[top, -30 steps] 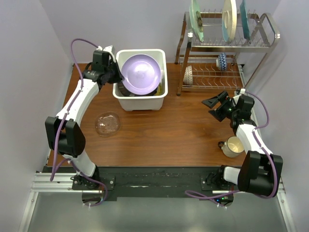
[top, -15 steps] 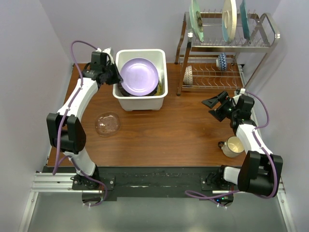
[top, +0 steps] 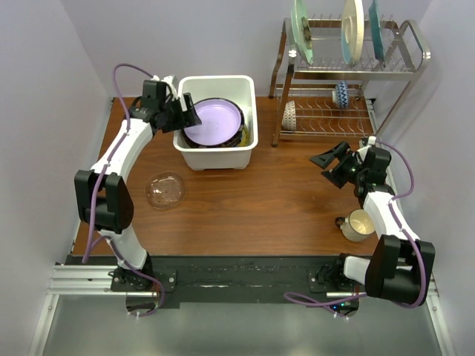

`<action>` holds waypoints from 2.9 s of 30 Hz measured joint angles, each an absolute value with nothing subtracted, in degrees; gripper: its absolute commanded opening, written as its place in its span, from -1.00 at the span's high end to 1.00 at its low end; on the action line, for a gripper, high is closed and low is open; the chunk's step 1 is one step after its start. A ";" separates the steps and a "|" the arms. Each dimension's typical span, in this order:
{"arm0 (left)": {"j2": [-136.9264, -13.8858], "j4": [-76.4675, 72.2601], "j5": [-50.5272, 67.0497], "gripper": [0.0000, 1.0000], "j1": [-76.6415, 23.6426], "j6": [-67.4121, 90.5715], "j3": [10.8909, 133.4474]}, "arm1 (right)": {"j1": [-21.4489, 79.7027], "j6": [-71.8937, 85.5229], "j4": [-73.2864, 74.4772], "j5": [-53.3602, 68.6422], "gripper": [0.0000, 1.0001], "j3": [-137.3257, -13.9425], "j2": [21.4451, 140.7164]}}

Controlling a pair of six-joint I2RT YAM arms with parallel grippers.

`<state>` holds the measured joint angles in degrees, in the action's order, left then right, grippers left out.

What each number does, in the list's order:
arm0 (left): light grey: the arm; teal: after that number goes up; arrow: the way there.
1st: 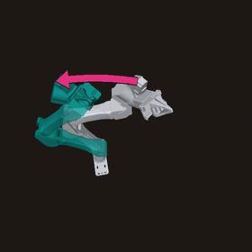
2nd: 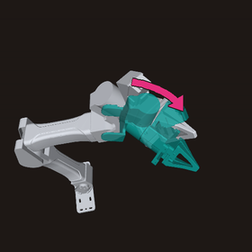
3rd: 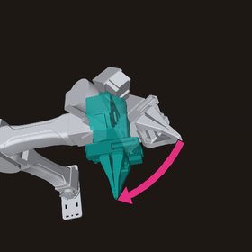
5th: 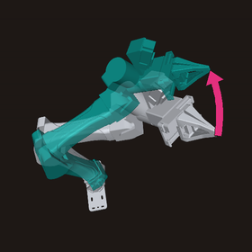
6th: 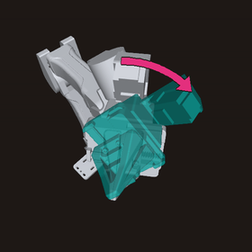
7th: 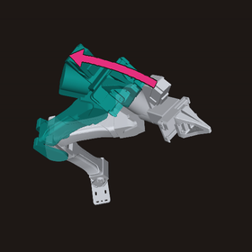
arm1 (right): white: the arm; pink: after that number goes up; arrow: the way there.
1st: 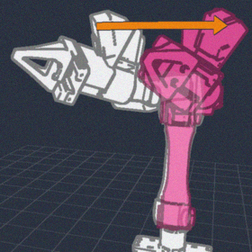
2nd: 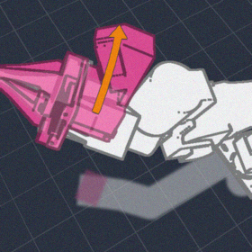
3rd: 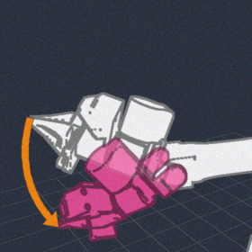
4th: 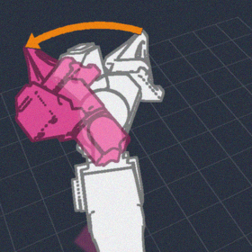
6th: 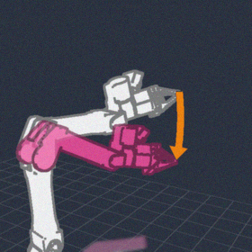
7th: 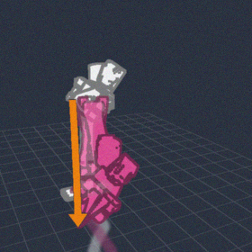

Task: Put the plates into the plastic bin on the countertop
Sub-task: Place the plate in the plastic bin, then pick up the plate at the center of the board.

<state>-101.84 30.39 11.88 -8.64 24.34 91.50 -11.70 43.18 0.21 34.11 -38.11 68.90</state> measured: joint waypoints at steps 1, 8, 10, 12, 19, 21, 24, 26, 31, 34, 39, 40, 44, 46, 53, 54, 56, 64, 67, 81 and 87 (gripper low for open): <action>-101.43 30.37 11.84 -0.86 -8.69 24.25 91.48 | -11.70 42.96 0.34 34.11 -0.75 -38.11 68.84; -92.97 29.23 10.28 -0.98 -8.54 23.75 90.11 | -11.68 41.91 1.87 34.13 -0.75 -38.11 68.25; -90.24 28.99 10.02 -0.99 -8.51 23.33 90.11 | -11.38 41.56 2.59 34.09 -0.75 -38.20 67.61; -87.68 28.73 9.76 -1.00 -8.49 22.90 90.11 | -10.68 41.08 3.53 33.98 -0.75 -38.59 67.00; -83.94 29.23 9.41 -1.00 -6.87 21.39 89.89 | -2.50 39.03 7.70 30.96 -0.75 -43.81 66.70; -83.20 29.41 9.65 -1.00 -5.45 21.17 88.84 | 1.56 38.72 8.25 29.76 -0.74 -45.39 66.76; -82.35 29.74 10.26 -0.99 -3.05 20.62 86.87 | 6.98 38.50 8.62 28.03 -0.73 -47.09 67.33; -81.71 29.71 11.16 -1.00 -1.02 20.29 84.90 | 10.66 38.54 8.56 26.72 -0.72 -48.07 68.71; -80.18 29.91 12.82 -1.00 3.31 20.12 80.42 | 17.78 38.85 8.38 23.97 -0.71 -49.52 74.48; -79.02 29.78 13.98 -1.00 5.74 20.10 77.62 | 22.28 38.98 8.56 22.81 -0.71 -50.98 77.84; -78.28 29.58 15.70 -1.00 8.60 20.08 74.63 | 30.70 39.05 8.38 20.45 -0.71 -56.97 85.27; -78.24 29.47 15.94 -1.00 8.80 20.08 74.35 | 32.67 39.07 8.36 19.94 -0.71 -58.65 87.11; -78.06 28.84 16.88 -1.00 9.28 19.99 72.75 | 38.46 39.40 7.90 18.87 -0.67 -64.29 93.49; -78.04 28.16 17.26 -1.00 9.39 19.92 71.85 | 41.01 39.64 7.79 18.35 -0.66 -66.61 96.53; -77.87 26.26 17.91 -1.00 9.85 19.88 68.58 | 47.27 40.14 8.47 15.81 -0.57 -73.97 105.27; -77.87 26.20 17.98 -1.00 9.96 19.88 68.29 | 47.97 40.27 8.47 15.51 -0.55 -75.09 106.37; -77.84 25.78 18.06 -1.00 10.20 19.86 67.57 | 49.19 40.56 8.29 14.87 -0.49 -77.14 108.44; -77.73 24.27 19.27 -1.00 11.90 19.88 65.78 | 52.18 42.06 4.75 12.05 -0.34 -82.21 114.54; -77.73 23.79 20.18 -1.00 12.71 19.90 65.60 | 52.62 42.48 3.60 10.92 -0.30 -83.81 116.20; -77.34 21.34 24.21 -1.00 14.96 19.97 63.72 | 58.98 42.94 1.04 -1.21 -0.24 -84.18 118.50; -77.12 20.36 25.85 -1.00 15.75 20.38 62.74 | 63.81 43.55 -3.01 -9.23 -0.16 -79.22 118.89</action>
